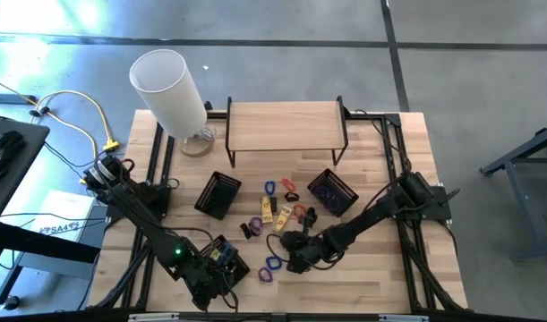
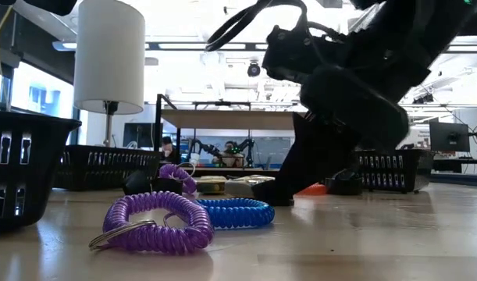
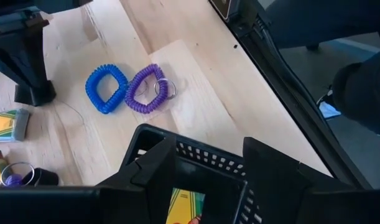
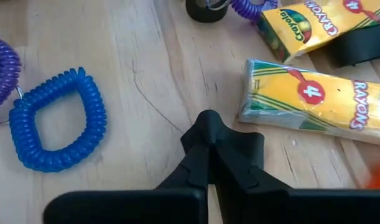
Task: Pick & Place Office Desk Supplies
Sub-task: Put the black rubber band into the top left black bin
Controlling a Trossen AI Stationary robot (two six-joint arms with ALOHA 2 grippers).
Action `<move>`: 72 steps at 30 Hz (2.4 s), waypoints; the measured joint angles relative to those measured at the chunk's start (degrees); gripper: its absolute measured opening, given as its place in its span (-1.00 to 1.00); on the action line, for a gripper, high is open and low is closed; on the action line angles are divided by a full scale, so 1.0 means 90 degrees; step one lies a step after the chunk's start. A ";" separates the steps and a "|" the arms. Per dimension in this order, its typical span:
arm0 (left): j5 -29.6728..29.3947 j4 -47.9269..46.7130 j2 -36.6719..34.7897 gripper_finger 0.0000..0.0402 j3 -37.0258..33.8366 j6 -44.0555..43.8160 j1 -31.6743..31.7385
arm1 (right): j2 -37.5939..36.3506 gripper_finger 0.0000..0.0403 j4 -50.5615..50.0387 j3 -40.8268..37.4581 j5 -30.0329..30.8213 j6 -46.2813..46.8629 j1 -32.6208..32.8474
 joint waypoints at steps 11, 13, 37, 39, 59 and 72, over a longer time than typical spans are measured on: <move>-0.1891 0.0176 0.0002 -0.12 -0.0005 0.0158 0.0029 | -0.0926 -0.98 0.1027 0.0130 0.1634 -0.1059 0.1084; -0.2612 0.0390 0.0002 -0.12 -0.0002 0.0162 0.0072 | -0.0958 -0.98 0.1702 0.0129 0.1751 -0.1646 0.1238; -0.2010 0.3279 0.0671 -0.12 -0.0007 0.2245 0.0880 | -0.0968 -0.98 0.3420 0.0142 0.1418 -0.3189 0.1585; -0.2008 0.3488 0.0697 -0.12 0.0000 0.2397 0.0857 | -0.0955 -0.98 0.3422 0.0145 0.1439 -0.3188 0.1592; -0.1746 0.3602 0.0714 -0.12 -0.0002 0.2475 0.0866 | -0.0922 -0.98 0.3393 0.0150 0.1709 -0.3132 0.1609; -0.1753 0.3710 0.0714 -0.40 -0.0001 0.2435 0.0869 | -0.0917 -0.98 0.3370 0.0150 0.1705 -0.3130 0.1609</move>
